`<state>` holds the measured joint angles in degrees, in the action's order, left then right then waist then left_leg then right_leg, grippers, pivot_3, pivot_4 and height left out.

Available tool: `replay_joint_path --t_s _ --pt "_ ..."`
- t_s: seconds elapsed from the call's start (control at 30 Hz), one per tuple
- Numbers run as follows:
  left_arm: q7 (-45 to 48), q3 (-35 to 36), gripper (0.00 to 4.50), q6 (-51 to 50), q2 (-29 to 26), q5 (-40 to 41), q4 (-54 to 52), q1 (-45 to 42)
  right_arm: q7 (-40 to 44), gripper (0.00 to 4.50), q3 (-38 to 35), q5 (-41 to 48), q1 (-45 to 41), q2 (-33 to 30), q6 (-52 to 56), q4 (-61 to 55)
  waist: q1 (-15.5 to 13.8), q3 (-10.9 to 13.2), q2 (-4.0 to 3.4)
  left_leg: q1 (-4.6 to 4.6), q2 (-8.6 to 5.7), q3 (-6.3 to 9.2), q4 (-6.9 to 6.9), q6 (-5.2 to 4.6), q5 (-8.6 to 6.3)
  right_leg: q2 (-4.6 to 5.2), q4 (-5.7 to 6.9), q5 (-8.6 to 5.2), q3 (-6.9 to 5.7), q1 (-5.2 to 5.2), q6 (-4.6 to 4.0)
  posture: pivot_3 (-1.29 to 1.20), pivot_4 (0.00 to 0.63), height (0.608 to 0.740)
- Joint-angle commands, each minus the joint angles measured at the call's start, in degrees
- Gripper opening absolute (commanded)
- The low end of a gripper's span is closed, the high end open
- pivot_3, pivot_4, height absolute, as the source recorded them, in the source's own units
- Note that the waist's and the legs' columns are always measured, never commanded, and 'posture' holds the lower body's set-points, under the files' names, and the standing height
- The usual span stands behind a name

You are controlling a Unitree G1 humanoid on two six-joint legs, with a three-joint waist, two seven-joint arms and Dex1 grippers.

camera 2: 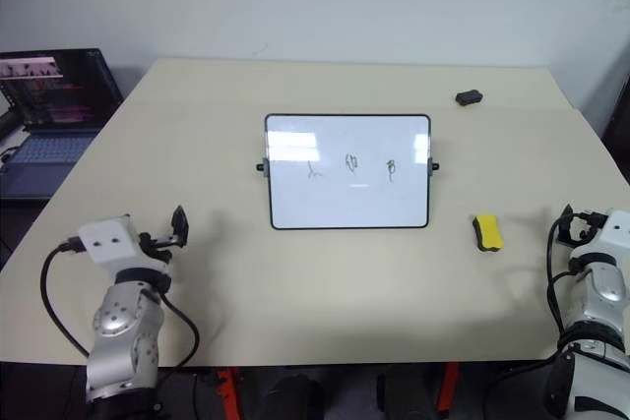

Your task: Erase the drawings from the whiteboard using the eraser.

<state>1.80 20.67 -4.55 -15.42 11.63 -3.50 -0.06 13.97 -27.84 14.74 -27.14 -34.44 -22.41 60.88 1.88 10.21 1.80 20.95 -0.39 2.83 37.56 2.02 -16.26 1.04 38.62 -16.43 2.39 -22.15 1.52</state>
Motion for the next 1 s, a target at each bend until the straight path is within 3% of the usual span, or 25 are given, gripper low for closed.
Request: replay_joint_path --t_s 0.03,0.5,0.77,1.0 --pt "0.1 1.4 4.50 1.4 -0.3 -0.1 -2.1 0.5 1.0 4.48 -0.3 1.1 -0.3 -0.7 0.5 -3.1 -0.1 0.0 0.00 0.00 0.00 0.01 0.00 0.00 0.00 0.00 0.00 0.00 0.00 0.00 0.00 0.00 0.150 0.740" --pt "0.5 4.8 4.50 1.6 -2.1 0.9 -1.0 1.6 0.9 4.48 0.6 0.9 3.4 2.8 1.3 -10.6 -0.1 0.0 0.00 -0.01 0.01 0.04 -0.08 0.00 0.00 0.00 -0.03 0.00 -0.05 0.00 0.00 0.00 0.150 0.740" --pt "1.4 5.8 4.50 1.9 -5.0 1.3 7.3 -4.7 -3.3 4.48 -0.8 2.0 7.4 6.2 1.6 -17.5 -0.1 0.0 -0.05 -0.02 0.00 0.03 -0.08 0.00 0.00 0.01 0.00 0.00 -0.04 -0.01 0.00 0.00 0.150 0.740" --pt "1.3 5.2 4.50 2.9 -3.9 1.9 8.4 -8.5 -11.2 4.48 -5.3 4.1 9.8 8.0 1.3 -19.9 -0.2 0.0 -0.04 0.00 -0.01 0.04 -0.11 0.01 0.00 0.03 -0.02 0.01 -0.05 -0.02 0.00 0.00 0.150 0.740"
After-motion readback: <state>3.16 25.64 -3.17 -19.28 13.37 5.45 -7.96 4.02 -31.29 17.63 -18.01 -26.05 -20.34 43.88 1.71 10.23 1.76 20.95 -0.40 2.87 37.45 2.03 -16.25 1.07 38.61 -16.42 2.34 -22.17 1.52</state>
